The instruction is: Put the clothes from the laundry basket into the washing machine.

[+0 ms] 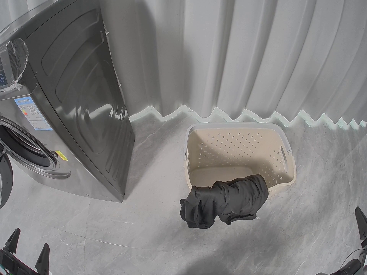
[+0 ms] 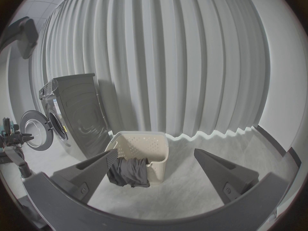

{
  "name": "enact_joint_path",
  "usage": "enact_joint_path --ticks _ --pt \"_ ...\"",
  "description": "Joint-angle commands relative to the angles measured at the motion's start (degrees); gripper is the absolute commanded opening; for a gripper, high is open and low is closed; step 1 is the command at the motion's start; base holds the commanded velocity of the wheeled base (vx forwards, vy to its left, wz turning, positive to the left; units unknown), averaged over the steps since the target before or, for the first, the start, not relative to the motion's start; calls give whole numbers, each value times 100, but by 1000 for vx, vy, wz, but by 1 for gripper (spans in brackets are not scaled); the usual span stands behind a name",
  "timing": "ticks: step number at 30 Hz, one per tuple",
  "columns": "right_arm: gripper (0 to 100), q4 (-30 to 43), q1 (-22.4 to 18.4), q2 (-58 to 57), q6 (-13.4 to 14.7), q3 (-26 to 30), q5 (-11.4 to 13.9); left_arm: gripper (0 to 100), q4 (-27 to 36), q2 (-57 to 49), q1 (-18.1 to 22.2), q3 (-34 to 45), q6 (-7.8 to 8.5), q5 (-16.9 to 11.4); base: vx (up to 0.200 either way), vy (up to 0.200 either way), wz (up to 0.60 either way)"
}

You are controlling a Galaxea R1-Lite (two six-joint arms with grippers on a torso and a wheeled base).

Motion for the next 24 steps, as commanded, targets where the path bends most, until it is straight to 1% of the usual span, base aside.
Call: enact_joint_path --ticks 1,3,4,6,8,9,10,11,12,14,15,17,18,19,20,24 --pt "100 -832 110 2718 217 -93 560 100 2 -93 1 84 13 -2 -200 -200 0" --pt "100 -1342 251 3368 243 -93 569 100 2 -93 1 84 13 -11 -200 -200 0" --pt "100 -1500 321 3579 261 -93 569 100 2 -93 1 84 13 -11 0 0 0" --pt "100 -1843 567 4124 393 -102 542 100 2 -93 1 84 13 -2 0 0 0" --pt "100 -2062 857 4572 533 -110 454 100 2 -93 1 84 13 -2 0 0 0" --pt "100 -2062 857 4572 533 -110 454 100 2 -93 1 84 13 -2 0 0 0" --pt "100 -2229 1139 4915 683 -119 305 100 2 -93 1 84 5 -2 0 0 0" --pt "100 -2238 1165 4932 700 -119 296 100 2 -93 1 84 5 -2 0 0 0" --pt "100 -2396 1499 5214 938 -146 147 100 2 -93 1 84 5 -2 0 0 0" --pt "100 -2502 1807 5442 1140 -198 33 100 2 -93 1 84 5 -2 0 0 0" --pt "100 -2581 2123 5671 1324 -225 -90 100 2 -93 1 84 5 -2 0 0 0" --pt "100 -2686 2492 5978 1491 -251 -363 100 2 -93 1 84 5 -2 0 0 0" --pt "100 -2686 2492 5978 1491 -251 -363 100 2 -93 1 84 5 -2 0 0 0" --pt "100 -2783 2659 6251 1527 -251 -574 100 2 -93 1 84 -4 7 0 0 0" --pt "100 -2871 2729 6444 1535 -242 -697 100 2 -93 1 84 -4 16 0 0 0" --pt "100 -3056 2923 6892 1518 -233 -925 100 2 -93 1 84 -4 16 0 0 0"
